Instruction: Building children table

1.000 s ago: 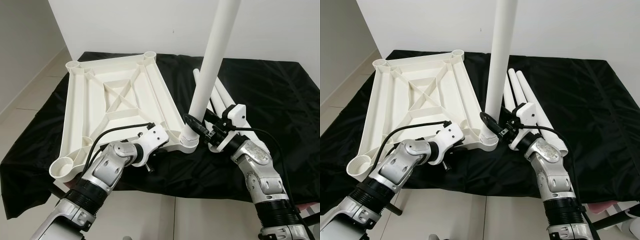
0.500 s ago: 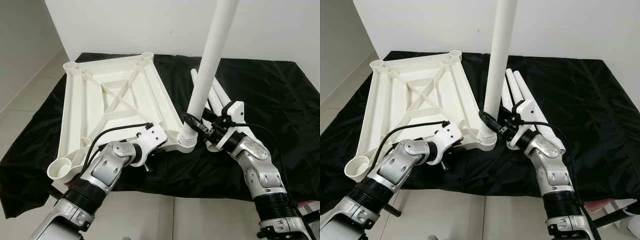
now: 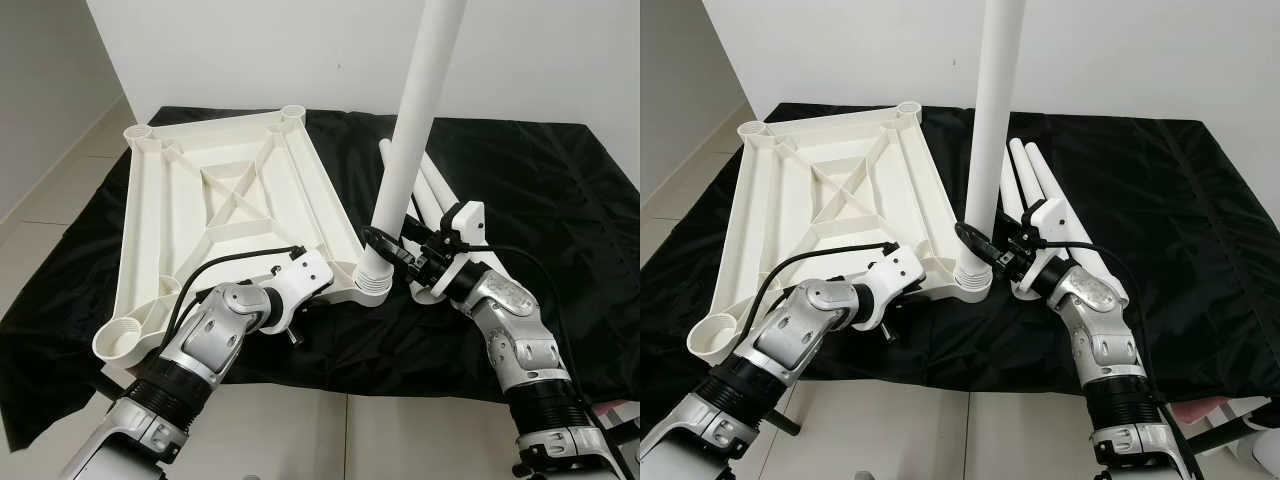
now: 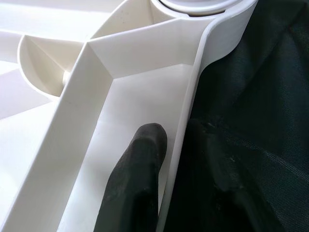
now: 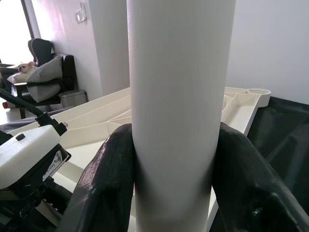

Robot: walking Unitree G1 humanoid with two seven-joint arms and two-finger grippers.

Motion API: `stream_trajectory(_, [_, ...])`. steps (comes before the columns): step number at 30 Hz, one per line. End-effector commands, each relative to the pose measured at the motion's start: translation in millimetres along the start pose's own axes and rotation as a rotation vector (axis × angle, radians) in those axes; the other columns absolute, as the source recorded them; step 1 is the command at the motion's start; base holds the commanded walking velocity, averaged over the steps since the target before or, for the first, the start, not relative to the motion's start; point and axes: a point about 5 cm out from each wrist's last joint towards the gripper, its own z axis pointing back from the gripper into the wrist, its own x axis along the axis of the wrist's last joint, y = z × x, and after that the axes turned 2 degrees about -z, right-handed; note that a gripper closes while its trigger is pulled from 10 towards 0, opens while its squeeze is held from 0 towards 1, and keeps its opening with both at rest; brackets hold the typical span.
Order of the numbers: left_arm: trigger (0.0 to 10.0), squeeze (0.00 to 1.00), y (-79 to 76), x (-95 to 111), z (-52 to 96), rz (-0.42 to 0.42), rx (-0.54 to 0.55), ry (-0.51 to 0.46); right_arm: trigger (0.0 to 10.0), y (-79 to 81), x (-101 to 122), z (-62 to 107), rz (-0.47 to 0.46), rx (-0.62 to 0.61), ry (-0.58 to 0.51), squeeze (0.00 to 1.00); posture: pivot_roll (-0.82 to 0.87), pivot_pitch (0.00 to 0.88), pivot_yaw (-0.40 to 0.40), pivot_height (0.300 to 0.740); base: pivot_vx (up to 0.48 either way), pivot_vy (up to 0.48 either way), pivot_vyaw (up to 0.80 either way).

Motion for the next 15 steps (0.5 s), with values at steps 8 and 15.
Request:
stream_trajectory(8, [10.0, 0.0, -11.2, 14.1, -1.9, -0.043, -0.054, -0.059, 10.0, 12.9, -40.7, 19.0, -0.086, -0.079, 0.158, 0.0, -0.12, 0.097, 0.046, 0.74, 0.0, 0.0, 0.0])
stream_trajectory(15, [10.0, 0.0, -12.5, 14.5, -2.7, -0.044, -0.057, -0.061, 10.0, 17.2, -40.2, 19.7, -0.098, -0.119, 0.134, 0.0, -0.12, 0.094, 0.044, 0.74, 0.0, 0.0, 0.0])
